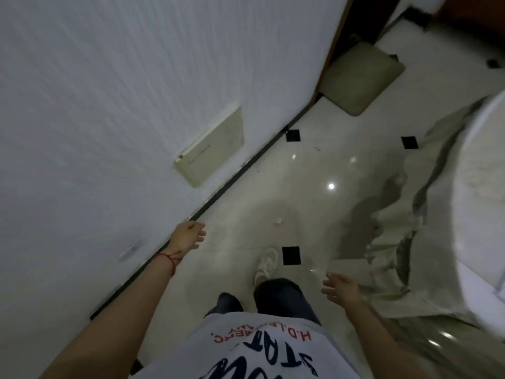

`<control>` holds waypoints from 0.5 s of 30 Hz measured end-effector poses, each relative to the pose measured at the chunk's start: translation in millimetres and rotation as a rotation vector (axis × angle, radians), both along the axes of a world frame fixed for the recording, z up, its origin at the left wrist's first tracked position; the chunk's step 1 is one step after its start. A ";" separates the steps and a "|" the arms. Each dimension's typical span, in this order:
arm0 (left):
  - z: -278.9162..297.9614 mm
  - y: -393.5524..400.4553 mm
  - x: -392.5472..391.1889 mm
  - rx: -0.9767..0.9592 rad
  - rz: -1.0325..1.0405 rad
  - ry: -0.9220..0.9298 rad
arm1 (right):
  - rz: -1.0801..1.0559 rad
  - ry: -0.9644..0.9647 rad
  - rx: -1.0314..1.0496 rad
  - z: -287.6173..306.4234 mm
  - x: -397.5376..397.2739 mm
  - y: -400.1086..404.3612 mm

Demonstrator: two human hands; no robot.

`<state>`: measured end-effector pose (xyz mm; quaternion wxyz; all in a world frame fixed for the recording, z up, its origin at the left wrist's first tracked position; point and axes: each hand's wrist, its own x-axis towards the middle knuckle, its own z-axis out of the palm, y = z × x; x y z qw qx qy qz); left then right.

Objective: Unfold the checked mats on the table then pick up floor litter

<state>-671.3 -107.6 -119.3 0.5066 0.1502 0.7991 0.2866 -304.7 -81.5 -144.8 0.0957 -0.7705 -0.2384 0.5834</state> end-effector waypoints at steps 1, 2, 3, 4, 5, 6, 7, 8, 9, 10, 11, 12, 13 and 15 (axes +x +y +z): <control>-3.3 25.5 -3.3 0.002 -0.018 0.008 | -0.029 0.002 -0.001 -4.4 -0.6 14.6; -6.0 43.9 -5.1 -0.007 -0.026 0.016 | -0.041 0.007 0.007 -6.1 -2.2 28.5; -10.0 63.1 -5.0 -0.027 -0.041 0.022 | -0.059 0.013 0.011 -8.8 -3.3 44.8; -14.6 77.9 -4.1 -0.049 -0.060 0.025 | -0.086 0.015 0.012 -11.8 -4.2 59.9; -19.3 90.9 -3.0 -0.070 -0.090 0.025 | -0.117 0.019 0.009 -15.7 -5.9 73.8; -25.1 104.6 -2.0 -0.094 -0.130 0.021 | -0.144 0.028 0.001 -19.2 -8.5 88.4; -30.1 116.2 -0.7 -0.115 -0.167 0.022 | -0.159 0.032 -0.006 -20.5 -13.0 102.0; -34.2 127.0 0.3 -0.126 -0.204 0.024 | -0.173 0.033 -0.015 -21.9 -18.8 114.9; -38.1 136.8 1.1 -0.133 -0.238 0.025 | -0.181 0.034 -0.023 -24.9 -24.8 126.7; -42.2 146.2 1.4 -0.143 -0.261 0.020 | -0.186 0.035 -0.031 -29.4 -30.3 137.7; -46.6 155.1 1.5 -0.161 -0.284 0.012 | -0.188 0.040 -0.039 -34.8 -35.9 146.8; -51.7 164.1 1.7 -0.185 -0.310 0.006 | -0.185 0.046 -0.059 -41.3 -42.1 155.9; -58.7 172.9 2.5 -0.206 -0.340 0.003 | -0.177 0.048 -0.075 -50.3 -48.4 163.8; -82.8 191.1 3.5 -0.233 -0.423 0.009 | -0.162 0.046 -0.084 -78.1 -60.7 178.8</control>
